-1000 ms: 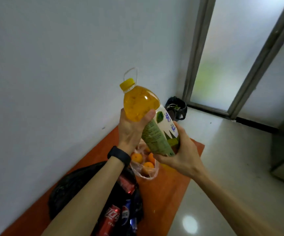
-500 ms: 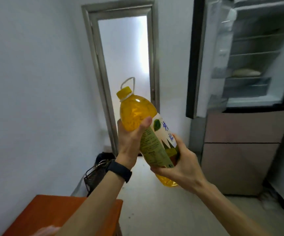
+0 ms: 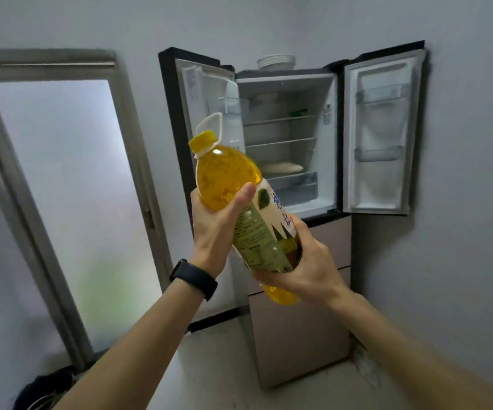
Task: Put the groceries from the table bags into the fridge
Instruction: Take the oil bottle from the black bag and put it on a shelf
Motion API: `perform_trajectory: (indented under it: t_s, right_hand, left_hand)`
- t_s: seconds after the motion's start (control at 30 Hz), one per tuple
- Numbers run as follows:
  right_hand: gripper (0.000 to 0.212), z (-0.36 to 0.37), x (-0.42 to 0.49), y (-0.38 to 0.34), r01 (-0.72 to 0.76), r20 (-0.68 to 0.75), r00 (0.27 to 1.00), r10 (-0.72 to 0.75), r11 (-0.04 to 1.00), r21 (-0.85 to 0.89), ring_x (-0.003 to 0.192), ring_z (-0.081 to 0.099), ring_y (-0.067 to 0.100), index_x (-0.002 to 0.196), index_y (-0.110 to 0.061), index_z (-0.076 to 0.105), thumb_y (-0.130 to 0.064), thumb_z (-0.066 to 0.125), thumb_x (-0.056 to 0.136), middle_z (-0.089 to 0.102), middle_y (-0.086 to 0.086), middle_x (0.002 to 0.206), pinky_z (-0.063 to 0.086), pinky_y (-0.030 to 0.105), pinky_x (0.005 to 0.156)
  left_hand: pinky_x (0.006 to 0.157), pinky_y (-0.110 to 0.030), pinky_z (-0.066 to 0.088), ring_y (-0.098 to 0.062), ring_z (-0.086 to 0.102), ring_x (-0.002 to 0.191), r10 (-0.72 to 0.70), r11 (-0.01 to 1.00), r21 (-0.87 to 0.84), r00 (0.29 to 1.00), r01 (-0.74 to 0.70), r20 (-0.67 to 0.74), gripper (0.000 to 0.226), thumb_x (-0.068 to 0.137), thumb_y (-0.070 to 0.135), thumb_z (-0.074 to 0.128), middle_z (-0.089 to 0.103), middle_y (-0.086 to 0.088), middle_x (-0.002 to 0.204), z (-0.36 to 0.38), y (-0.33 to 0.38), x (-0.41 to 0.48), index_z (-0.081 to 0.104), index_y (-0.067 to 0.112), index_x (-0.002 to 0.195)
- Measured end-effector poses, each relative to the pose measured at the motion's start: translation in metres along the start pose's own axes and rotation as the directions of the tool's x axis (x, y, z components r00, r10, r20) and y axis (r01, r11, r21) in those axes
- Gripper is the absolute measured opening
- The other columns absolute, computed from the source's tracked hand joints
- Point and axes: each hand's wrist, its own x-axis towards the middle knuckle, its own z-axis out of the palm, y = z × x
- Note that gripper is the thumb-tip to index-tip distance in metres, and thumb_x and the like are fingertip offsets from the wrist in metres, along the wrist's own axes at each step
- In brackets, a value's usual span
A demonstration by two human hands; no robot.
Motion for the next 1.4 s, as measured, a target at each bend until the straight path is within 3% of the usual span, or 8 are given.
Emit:
perform_trajectory:
  t_s: [0.2, 0.63, 0.83, 1.0, 1.1, 1.17, 1.27, 1.4]
  right_hand:
    - [0.109, -0.032, 0.06, 0.078, -0.054, -0.072, 0.996, 0.05, 0.997, -0.052, 0.108, 0.059, -0.003, 0.146, -0.039, 0.029, -0.057, 0.091, 0.058, 0.056, -0.024, 0.116, 0.059, 0.023, 0.083]
    - [0.115, -0.092, 0.222, 0.251, -0.226, 0.009, 0.973, 0.23, 0.962, -0.152, 0.118, 0.054, 0.008, 0.145, -0.046, 0.016, -0.066, 0.088, 0.056, 0.05, -0.015, 0.131, 0.057, 0.037, 0.094]
    - [0.117, -0.115, 0.288, 0.326, -0.246, 0.104, 0.957, 0.269, 0.95, -0.192, 0.12, 0.052, 0.011, 0.143, -0.049, 0.011, -0.071, 0.084, 0.056, 0.046, -0.013, 0.135, 0.055, 0.04, 0.098]
    - [0.113, -0.137, 0.362, 0.386, -0.222, 0.233, 0.936, 0.264, 0.956, -0.193, 0.118, 0.054, 0.009, 0.142, -0.049, 0.011, -0.067, 0.086, 0.059, 0.049, -0.017, 0.133, 0.053, 0.035, 0.097]
    - [0.083, -0.174, 0.411, 0.413, -0.257, 0.366, 0.889, 0.276, 0.961, -0.1, 0.113, 0.057, 0.006, 0.136, -0.041, 0.031, -0.05, 0.084, 0.073, 0.055, -0.016, 0.129, 0.051, 0.032, 0.096]
    - [0.054, -0.208, 0.445, 0.423, -0.361, 0.376, 0.878, 0.298, 0.926, 0.111, 0.113, 0.065, 0.016, 0.13, -0.037, 0.052, -0.057, 0.066, 0.081, 0.063, -0.004, 0.131, 0.053, 0.047, 0.098]
    - [0.067, -0.257, 0.494, 0.423, -0.425, 0.286, 0.904, 0.319, 0.748, 0.51, 0.112, 0.068, 0.035, 0.135, -0.033, 0.057, -0.077, 0.039, 0.087, 0.066, 0.005, 0.131, 0.05, 0.065, 0.095]
    - [0.078, -0.294, 0.537, 0.417, -0.379, 0.305, 0.921, 0.242, 0.73, 0.568, 0.112, 0.066, 0.044, 0.141, -0.042, 0.049, -0.086, 0.039, 0.078, 0.061, 0.008, 0.137, 0.051, 0.068, 0.088]
  left_hand:
    - [0.084, -0.054, 0.058, -0.033, 0.068, 0.104, -0.022, 0.998, -0.055, 0.997, 0.026, 0.067, 0.095, 0.061, 0.061, 0.086, 0.064, -0.019, 0.118, 0.06, -0.078, 0.077, 0.049, 0.005, 0.128]
    - [0.081, -0.034, 0.061, -0.011, 0.07, 0.096, -0.112, 0.991, -0.059, 0.987, 0.12, 0.118, 0.077, 0.062, 0.046, 0.087, 0.066, -0.003, 0.113, 0.177, -0.23, 0.248, 0.051, 0.015, 0.123]
    - [0.085, -0.036, 0.058, -0.014, 0.066, 0.104, -0.119, 0.993, -0.01, 0.99, 0.121, 0.078, 0.093, 0.053, 0.059, 0.084, 0.063, 0.001, 0.118, 0.219, -0.292, 0.306, 0.046, 0.021, 0.129]
    - [0.084, -0.03, 0.054, -0.009, 0.059, 0.108, -0.033, 0.995, 0.099, 0.999, 0.03, 0.026, 0.1, 0.059, 0.051, 0.088, 0.055, 0.009, 0.122, 0.254, -0.332, 0.362, 0.036, 0.024, 0.14]
    - [0.088, -0.028, 0.053, -0.006, 0.056, 0.112, 0.066, 0.977, 0.202, 0.997, -0.073, 0.046, 0.105, 0.059, 0.052, 0.09, 0.052, 0.014, 0.125, 0.274, -0.354, 0.395, 0.032, 0.029, 0.143]
    - [0.089, -0.023, 0.051, -0.003, 0.055, 0.112, 0.108, 0.953, 0.276, 0.991, -0.124, 0.074, 0.104, 0.06, 0.05, 0.09, 0.051, 0.017, 0.125, 0.287, -0.365, 0.416, 0.031, 0.031, 0.143]
    - [0.089, -0.019, 0.05, 0.0, 0.055, 0.112, 0.208, 0.875, 0.417, 0.969, -0.245, 0.133, 0.1, 0.059, 0.052, 0.09, 0.051, 0.018, 0.125, 0.308, -0.376, 0.447, 0.03, 0.036, 0.138]
    - [0.098, -0.042, 0.051, -0.017, 0.053, 0.121, 0.283, 0.685, 0.622, 0.926, -0.378, 0.251, 0.108, 0.058, 0.059, 0.087, 0.05, 0.001, 0.139, 0.33, -0.402, 0.484, 0.03, 0.029, 0.145]
